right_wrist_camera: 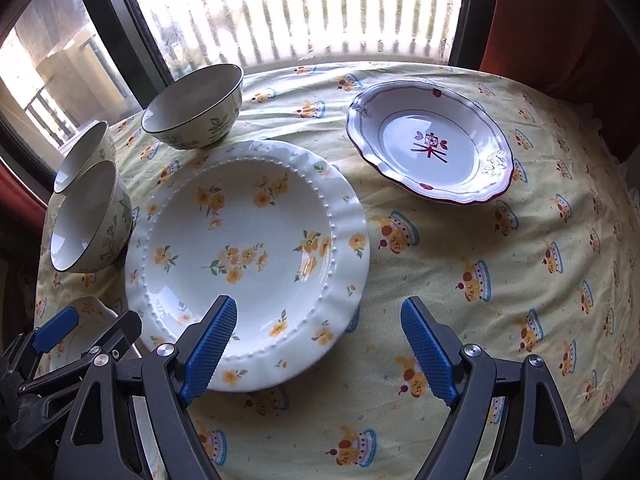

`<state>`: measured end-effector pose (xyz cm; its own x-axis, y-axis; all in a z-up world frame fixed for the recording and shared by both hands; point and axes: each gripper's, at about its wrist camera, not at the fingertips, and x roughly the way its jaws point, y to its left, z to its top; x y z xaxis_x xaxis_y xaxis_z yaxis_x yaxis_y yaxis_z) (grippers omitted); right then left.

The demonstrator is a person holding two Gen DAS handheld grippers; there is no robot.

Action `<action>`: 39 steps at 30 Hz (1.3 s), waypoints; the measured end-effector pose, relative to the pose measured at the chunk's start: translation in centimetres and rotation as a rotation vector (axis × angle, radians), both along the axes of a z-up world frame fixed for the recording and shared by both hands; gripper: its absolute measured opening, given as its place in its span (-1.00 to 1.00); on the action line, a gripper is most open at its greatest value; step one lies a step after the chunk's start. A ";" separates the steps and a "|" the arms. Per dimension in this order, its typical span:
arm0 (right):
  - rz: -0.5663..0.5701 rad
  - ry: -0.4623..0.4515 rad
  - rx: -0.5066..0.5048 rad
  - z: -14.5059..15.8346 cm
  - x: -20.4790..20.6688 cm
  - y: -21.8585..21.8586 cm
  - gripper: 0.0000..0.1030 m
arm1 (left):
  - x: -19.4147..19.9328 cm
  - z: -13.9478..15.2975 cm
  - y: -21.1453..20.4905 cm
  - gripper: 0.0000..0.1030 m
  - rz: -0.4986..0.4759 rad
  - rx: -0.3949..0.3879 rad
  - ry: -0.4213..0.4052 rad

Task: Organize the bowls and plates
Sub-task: 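Move both tools to the dotted-rim deep plate and grasp its rim, then lift the dotted-rim plate with both tools and carry it over the flowered plate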

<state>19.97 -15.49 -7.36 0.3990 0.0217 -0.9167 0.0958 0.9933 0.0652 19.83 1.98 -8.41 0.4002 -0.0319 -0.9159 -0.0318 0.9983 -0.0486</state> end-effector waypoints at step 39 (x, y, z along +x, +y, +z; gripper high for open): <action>-0.080 0.101 0.006 -4.3 0.2 -4.1 0.11 | 0.0 -3.3 -6.1 0.53 -0.143 0.027 0.096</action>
<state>20.21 -19.54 -11.67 0.3049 -0.0005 -0.9524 0.1808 0.9819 0.0573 19.79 -4.16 -11.74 0.3042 -0.0569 -0.9509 0.1076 0.9939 -0.0251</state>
